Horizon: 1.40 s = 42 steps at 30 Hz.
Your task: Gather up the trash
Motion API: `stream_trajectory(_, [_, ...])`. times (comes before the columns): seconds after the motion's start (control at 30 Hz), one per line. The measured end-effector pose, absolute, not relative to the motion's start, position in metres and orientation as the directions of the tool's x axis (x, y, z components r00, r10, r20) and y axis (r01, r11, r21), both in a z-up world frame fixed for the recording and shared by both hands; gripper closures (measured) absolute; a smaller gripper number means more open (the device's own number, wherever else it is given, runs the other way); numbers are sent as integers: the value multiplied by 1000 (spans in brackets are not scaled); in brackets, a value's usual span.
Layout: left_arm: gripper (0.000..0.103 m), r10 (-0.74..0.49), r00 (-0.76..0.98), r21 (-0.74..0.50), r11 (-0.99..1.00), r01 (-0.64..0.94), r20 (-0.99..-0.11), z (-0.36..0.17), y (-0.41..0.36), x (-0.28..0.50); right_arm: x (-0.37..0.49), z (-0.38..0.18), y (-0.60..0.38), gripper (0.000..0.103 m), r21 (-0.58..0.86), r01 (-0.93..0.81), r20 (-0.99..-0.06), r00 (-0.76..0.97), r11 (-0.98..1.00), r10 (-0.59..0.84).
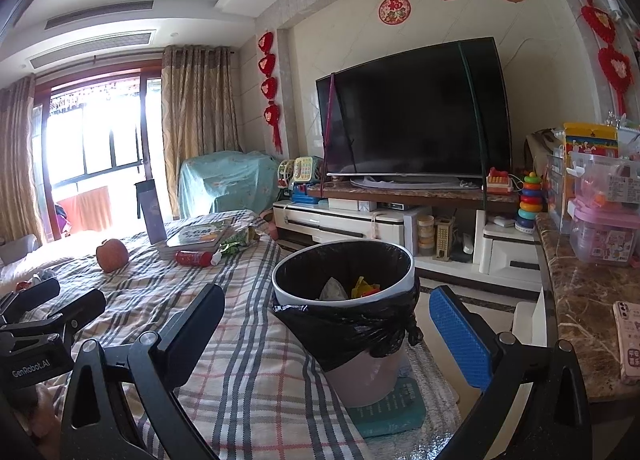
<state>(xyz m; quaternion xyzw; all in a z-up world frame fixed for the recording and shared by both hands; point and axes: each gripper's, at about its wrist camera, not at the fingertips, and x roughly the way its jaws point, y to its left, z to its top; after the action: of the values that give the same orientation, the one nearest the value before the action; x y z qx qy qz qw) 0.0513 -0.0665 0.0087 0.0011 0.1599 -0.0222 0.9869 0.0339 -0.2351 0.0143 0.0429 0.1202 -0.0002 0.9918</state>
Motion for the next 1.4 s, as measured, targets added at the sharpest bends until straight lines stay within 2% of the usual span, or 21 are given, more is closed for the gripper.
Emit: stream_trajectory(1.4, [0,-69,937,-13,998,69,-343,1,-66,57,33,15,-231,0,98,-10,-237,971,995,33])
